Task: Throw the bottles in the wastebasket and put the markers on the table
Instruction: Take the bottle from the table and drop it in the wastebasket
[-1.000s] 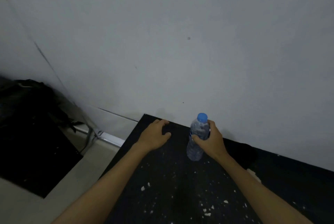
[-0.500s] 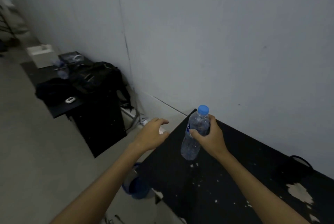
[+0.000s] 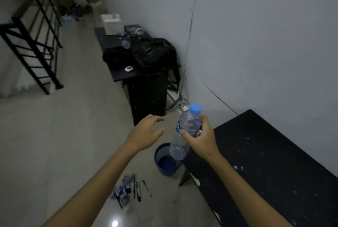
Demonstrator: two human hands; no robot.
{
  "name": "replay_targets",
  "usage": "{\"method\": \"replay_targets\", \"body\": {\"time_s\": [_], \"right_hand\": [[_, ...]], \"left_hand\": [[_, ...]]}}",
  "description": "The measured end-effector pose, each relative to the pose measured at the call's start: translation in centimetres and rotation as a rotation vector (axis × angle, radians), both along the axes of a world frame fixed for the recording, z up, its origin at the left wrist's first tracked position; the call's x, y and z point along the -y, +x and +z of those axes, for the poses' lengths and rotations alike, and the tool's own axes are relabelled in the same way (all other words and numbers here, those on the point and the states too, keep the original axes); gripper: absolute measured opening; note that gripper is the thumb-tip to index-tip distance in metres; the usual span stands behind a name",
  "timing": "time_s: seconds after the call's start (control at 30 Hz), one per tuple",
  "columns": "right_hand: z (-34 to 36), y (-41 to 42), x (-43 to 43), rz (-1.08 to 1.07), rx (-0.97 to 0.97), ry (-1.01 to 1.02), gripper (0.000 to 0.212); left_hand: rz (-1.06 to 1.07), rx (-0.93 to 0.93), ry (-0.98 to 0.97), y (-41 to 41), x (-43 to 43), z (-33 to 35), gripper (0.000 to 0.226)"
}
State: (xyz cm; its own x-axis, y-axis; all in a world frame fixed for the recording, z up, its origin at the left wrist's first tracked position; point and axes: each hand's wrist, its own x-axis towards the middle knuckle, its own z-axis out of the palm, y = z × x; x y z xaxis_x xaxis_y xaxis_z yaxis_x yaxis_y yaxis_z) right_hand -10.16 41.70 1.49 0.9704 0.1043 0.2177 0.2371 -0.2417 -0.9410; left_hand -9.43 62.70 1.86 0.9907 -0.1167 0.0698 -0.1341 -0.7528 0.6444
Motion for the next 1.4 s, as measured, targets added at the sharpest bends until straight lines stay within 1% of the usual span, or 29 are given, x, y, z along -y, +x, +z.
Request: {"method": "replay_targets", "body": {"time_s": [0.1,0.2,0.4,0.5,0.6,0.9,1.03,1.13,1.2,1.3,1.4], "right_hand": [[-2.7,0.7,-2.4,0.027,-0.005,0.011,0.051],[-6.6,1.1,-4.7,0.064,-0.053,0.030,0.056],[-16.5,2.6,-9.5,0.099,-0.109,0.016,0.061],[-23.1,3.7,-11.3,0.095,-0.140,0.021,0.062],[-30.4,5.4,-12.5,0.087,-0.148,-0.017,0.064],[-53.9,11.4,-11.8,-0.069,0.014,-0.169,0.071],[-62.3,13.7,-10.2,-0.167,0.006,-0.223,0.074],[-66.4,15.1,-9.1,-0.223,-0.007,-0.265,0.073],[-68.4,15.9,-8.7,-0.230,-0.055,-0.302,0.071],[-70.5,16.7,-8.7,-0.214,-0.151,-0.345,0.067],[-71.8,16.9,-8.7,-0.210,-0.199,-0.398,0.066]], "left_hand": [[0.058,-0.013,0.018,-0.1,-2.2,-2.5,0.041],[0.113,-0.034,0.006,-0.2,-4.3,-5.9,0.041],[0.144,-0.064,0.021,1.1,-7.8,-15.6,0.041],[0.159,-0.075,0.012,2.1,-9.4,-22.1,0.041],[0.163,-0.090,0.006,3.6,-10.5,-29.6,0.041],[0.114,-0.060,0.020,7.8,-10.2,-53.1,0.041],[0.095,-0.049,0.036,9.1,-9.5,-61.2,0.043],[0.089,-0.055,0.042,9.9,-8.8,-65.2,0.044],[0.085,-0.052,0.058,10.3,-8.5,-67.2,0.044],[0.090,-0.046,0.059,10.4,-8.5,-69.0,0.044],[0.096,-0.062,0.041,9.9,-9.0,-70.0,0.044]]}}
